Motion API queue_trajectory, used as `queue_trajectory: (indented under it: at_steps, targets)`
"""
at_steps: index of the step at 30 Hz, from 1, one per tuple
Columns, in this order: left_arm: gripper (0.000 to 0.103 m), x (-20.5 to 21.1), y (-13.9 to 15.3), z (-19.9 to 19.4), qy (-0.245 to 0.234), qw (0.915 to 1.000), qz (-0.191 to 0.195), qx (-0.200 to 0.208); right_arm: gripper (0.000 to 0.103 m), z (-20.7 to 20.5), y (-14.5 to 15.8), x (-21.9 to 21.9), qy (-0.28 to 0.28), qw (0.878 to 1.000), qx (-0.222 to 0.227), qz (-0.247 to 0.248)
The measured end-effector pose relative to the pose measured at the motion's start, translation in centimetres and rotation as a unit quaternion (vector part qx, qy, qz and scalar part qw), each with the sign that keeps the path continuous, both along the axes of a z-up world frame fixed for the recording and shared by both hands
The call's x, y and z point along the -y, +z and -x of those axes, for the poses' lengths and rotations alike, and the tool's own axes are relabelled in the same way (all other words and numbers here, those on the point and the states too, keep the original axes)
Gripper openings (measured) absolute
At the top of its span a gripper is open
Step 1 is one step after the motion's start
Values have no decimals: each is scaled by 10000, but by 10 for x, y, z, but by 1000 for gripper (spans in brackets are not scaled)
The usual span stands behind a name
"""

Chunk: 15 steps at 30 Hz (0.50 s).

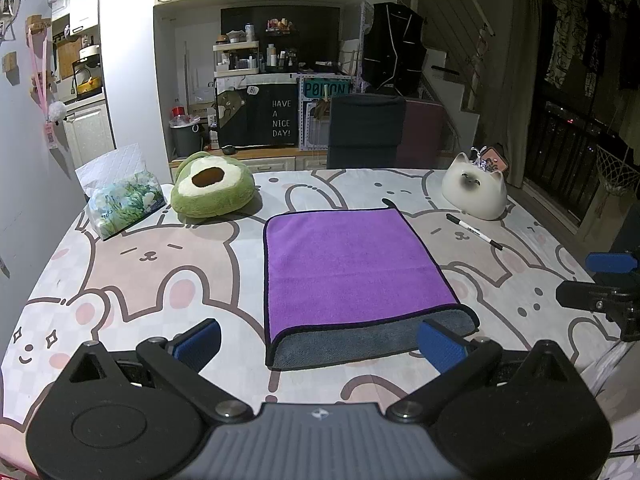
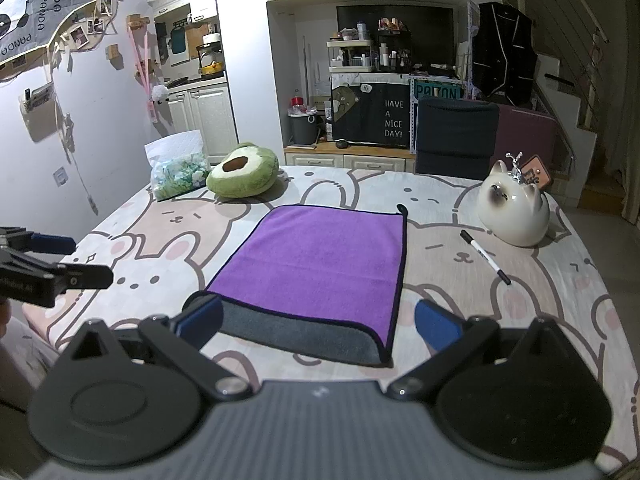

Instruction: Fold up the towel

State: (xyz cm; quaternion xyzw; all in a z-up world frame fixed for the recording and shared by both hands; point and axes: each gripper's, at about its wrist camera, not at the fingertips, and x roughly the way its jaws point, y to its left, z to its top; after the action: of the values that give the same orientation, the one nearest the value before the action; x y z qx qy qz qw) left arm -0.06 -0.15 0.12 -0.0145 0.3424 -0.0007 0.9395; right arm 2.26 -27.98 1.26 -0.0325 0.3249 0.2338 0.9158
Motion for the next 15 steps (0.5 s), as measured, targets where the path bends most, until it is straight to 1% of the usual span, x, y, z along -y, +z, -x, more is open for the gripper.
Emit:
queue_trajectory:
  at_steps: [15]
  targets:
    - [103, 0, 0, 0, 4, 10000, -1, 3, 102, 0, -1, 2, -9, 10000, -5, -27]
